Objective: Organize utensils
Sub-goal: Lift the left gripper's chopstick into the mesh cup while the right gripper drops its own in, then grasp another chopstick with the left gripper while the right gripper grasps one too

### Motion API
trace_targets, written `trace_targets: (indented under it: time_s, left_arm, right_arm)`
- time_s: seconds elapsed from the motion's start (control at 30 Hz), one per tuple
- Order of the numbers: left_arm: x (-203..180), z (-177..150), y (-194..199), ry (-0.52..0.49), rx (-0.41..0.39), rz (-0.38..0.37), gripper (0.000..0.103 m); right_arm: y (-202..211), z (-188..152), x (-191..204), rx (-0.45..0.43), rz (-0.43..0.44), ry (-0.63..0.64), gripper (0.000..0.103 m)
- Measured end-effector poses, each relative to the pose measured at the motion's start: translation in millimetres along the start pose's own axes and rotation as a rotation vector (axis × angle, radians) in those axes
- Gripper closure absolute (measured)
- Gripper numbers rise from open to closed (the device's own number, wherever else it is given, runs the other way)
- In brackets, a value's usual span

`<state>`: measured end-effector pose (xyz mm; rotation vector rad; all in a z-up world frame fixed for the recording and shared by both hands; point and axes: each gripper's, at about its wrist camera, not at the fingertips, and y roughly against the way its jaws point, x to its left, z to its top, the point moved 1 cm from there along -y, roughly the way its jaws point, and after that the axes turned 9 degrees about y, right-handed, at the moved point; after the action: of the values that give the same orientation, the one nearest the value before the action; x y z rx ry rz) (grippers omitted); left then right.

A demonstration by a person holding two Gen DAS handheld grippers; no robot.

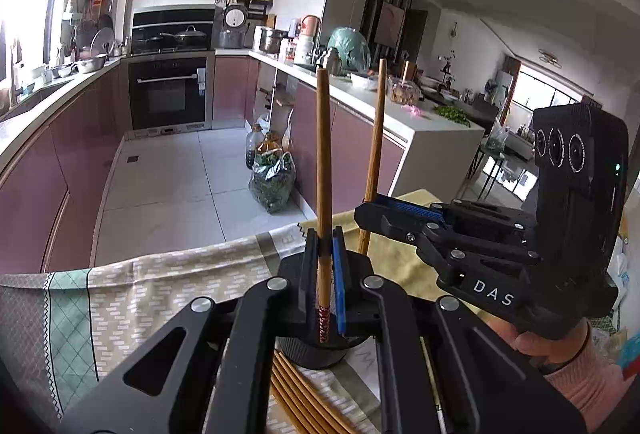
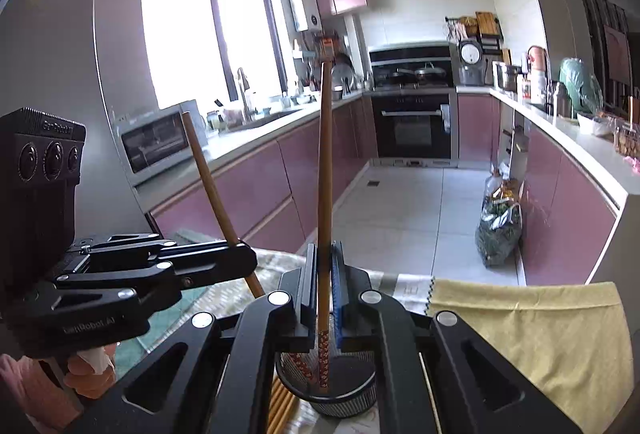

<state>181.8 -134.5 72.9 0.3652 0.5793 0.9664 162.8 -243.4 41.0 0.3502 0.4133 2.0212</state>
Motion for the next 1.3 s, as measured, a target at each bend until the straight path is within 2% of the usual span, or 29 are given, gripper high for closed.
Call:
trace_targets:
  time_s: [0.2, 0.37, 0.67, 0.73, 0.8, 0.97, 1.1, 1.3]
  left_arm:
    - [18.9, -18.0, -46.9, 0.013, 0.113, 0.012, 0.095]
    - [30.6, -23.2, -61.8, 0.027, 0.127, 0.026, 0.095]
    - [38.6, -20.2, -80.9, 0.040, 0.133, 0.053, 0.095]
    - [39.9, -19.8, -82.7, 0.048, 0.128, 0.054, 0.091]
    - [40.4, -20.6, -82.5, 0.056, 0.120, 0.057, 0.086]
    - [47.9, -25.8, -68.5, 0.058, 0.089, 0.084, 0.081]
    - [51.7, -29.4, -50.3, 0.053, 0.043, 0.099, 0.071]
    - [60.1, -47.6, -18.5, 0.019, -0.002, 0.168, 0.060]
  right_arm:
    - [-27.2, -17.8, -3.9, 0.116, 0.018, -0.007, 0.098]
    - [-39.2, -25.1, -4.0, 0.169, 0.017, -0.017, 0.097]
    - [-49.4, -26.0, -6.3, 0.195, -0.011, -0.049, 0.093]
    - [-51.8, -26.1, -7.4, 0.194, -0.015, -0.057, 0.092]
    - [-52.6, -25.6, -8.5, 0.186, -0.019, -0.065, 0.088]
    - [-50.2, -27.1, -6.4, 0.172, -0.022, -0.060, 0.083]
    - [-40.7, -27.0, -5.7, 0.148, -0.040, -0.059, 0.080]
    - [-12.5, -29.9, 5.0, 0.102, -0.008, -0.046, 0.075]
